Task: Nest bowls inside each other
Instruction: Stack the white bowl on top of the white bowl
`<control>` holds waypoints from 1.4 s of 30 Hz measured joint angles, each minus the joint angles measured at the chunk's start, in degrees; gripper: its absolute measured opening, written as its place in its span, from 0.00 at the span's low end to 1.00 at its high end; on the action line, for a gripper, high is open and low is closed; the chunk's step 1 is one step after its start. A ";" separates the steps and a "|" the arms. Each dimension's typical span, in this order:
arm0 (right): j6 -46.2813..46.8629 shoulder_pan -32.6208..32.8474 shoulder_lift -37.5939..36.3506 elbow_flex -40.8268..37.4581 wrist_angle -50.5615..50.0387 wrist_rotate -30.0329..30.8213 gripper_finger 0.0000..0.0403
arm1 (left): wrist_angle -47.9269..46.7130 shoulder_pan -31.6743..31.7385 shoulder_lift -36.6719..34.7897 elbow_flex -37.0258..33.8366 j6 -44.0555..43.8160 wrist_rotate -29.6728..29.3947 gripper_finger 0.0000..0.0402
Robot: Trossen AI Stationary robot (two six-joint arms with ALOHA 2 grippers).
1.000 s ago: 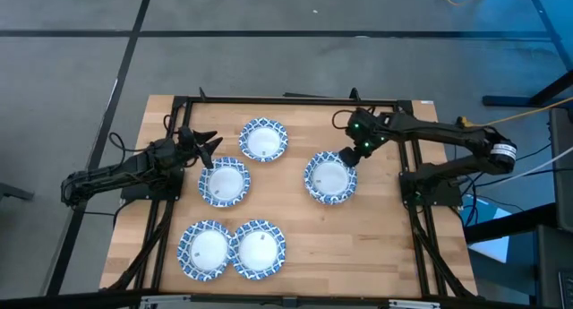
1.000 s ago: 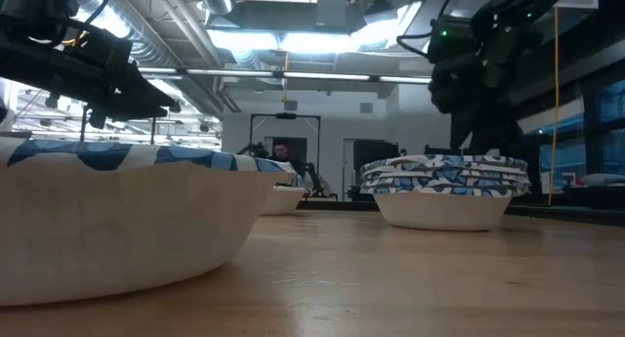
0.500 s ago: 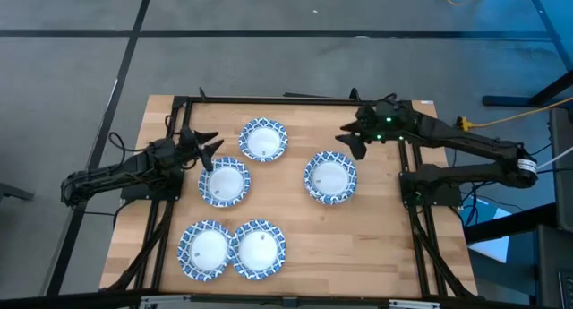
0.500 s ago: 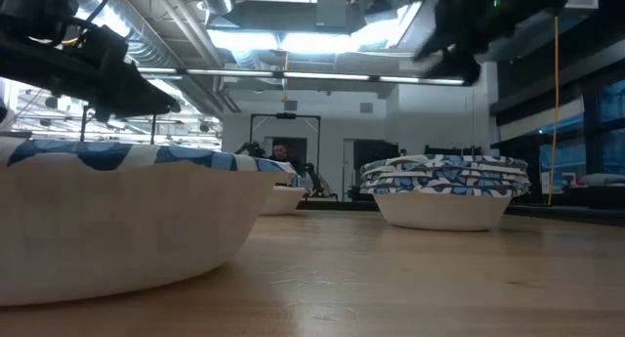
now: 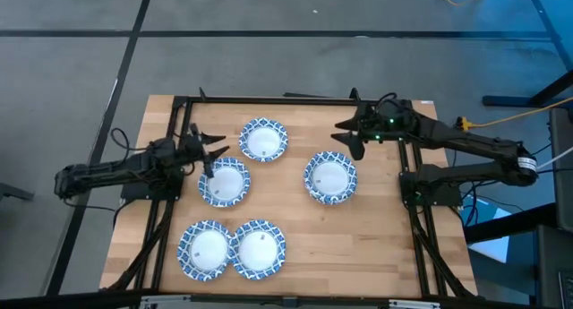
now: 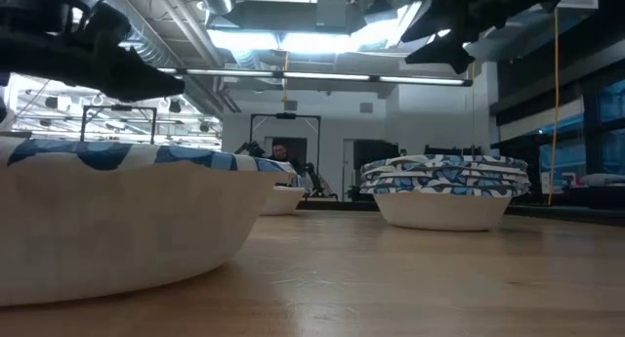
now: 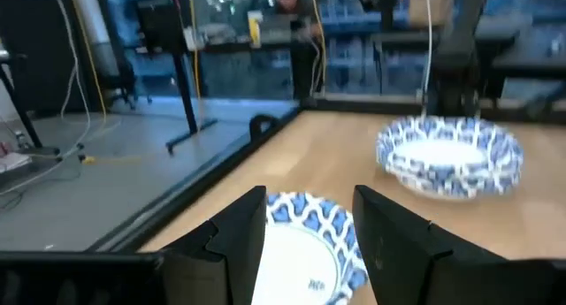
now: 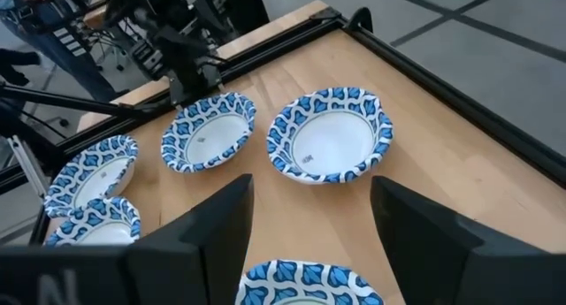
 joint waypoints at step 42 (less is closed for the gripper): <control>-1.44 -0.02 1.77 -0.04 -11.84 0.02 0.57 | -2.02 -9.46 65.36 27.70 18.26 -7.82 0.41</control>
